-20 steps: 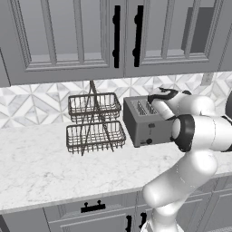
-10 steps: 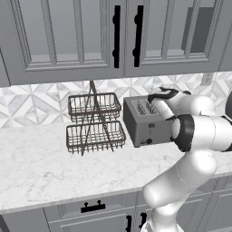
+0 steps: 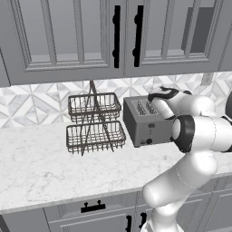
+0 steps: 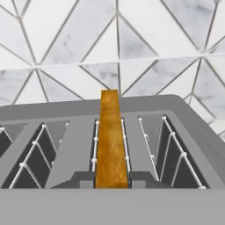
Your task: Start the toaster. Once the lever pops up, take the bread to the plate on the dining counter.
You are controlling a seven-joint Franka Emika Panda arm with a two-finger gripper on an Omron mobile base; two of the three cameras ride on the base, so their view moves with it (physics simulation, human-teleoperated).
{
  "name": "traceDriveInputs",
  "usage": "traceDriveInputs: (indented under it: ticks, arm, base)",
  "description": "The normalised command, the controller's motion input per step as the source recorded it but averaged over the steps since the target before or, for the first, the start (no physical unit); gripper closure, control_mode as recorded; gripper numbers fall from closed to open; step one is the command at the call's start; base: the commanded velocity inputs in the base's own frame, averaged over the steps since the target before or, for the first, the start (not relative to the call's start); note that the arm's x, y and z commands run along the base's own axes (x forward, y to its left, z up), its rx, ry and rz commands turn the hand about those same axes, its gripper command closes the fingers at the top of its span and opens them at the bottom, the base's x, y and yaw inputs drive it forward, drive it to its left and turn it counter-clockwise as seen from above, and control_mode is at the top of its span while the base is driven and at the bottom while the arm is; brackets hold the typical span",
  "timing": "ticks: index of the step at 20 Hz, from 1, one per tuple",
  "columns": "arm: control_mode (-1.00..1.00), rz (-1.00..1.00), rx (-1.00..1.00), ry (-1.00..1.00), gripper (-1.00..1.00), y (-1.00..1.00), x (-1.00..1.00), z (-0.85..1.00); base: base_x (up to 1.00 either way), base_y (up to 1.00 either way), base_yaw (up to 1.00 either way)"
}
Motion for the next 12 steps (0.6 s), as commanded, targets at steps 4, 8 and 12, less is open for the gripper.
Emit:
traceDriveInputs:
  ticks: [4,8,12]
  arm:
    - [-1.00,0.00,-0.03,-0.08,1.00,0.00,-0.25,0.24]
    - [-1.00,0.00,-0.01,0.00,1.00,0.00,-0.22,0.24]
    - [-1.00,0.00,-0.03,0.00,1.00,0.05,-0.13,0.66]
  base:
    - [0.00,0.00,0.00]
    - [0.00,0.00,0.00]
    - [0.00,0.00,0.00]
